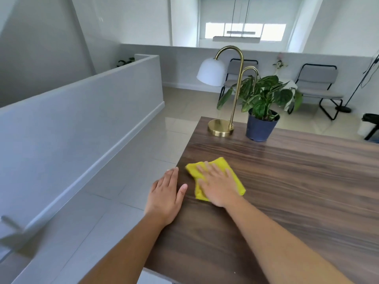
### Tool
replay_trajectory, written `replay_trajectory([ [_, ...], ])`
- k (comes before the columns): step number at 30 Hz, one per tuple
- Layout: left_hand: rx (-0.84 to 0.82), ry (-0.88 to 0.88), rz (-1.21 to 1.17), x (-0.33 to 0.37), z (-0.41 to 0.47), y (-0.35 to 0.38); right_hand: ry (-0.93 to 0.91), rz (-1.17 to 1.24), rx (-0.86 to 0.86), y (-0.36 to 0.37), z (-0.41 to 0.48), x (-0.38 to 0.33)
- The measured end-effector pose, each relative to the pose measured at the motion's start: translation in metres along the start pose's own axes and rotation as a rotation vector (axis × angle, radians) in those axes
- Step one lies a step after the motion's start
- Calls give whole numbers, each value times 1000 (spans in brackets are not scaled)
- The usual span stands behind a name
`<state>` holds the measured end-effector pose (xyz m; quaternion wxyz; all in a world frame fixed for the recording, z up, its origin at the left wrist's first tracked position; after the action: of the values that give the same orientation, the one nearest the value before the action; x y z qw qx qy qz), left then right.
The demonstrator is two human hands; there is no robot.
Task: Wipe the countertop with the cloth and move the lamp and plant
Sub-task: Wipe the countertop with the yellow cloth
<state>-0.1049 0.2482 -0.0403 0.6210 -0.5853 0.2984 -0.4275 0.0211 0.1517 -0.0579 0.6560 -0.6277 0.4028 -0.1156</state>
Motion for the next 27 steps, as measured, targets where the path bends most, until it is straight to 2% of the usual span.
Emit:
replay_trajectory([
  [5,-112,-63,42,-4,-23,7,356,-1,99,-52,-34,147],
  [7,-136,-79,55,-6,-35,8,431,12,117,-60,-46,171],
  [9,-153,-92,56,-8,-47,8,464,25,114,-57,-50,161],
  [11,-156,-118,59,-11,-58,6,384,31,78,-42,-51,116],
  [16,-111,-265,24,-22,-88,4,-215,-16,-55,35,-103,-63],
  [19,-116,-306,40,-23,-104,0,-304,-20,-90,42,-124,-66],
  [21,-137,-309,86,-21,-112,-2,-217,-4,-54,24,-119,-20],
  [27,-187,-288,171,-12,-125,3,228,-27,55,-42,-137,152],
])
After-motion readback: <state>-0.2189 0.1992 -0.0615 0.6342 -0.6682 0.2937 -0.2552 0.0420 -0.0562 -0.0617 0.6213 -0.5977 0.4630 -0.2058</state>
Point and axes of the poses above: each hand's wrist, its own z-axis towards the middle knuckle, its own y-axis out of the palm, x = y × z, the point moved 8 cm from there along z, towards the middle knuckle, and after that the axes turned 12 degrees about z, right-handed, at the moved point
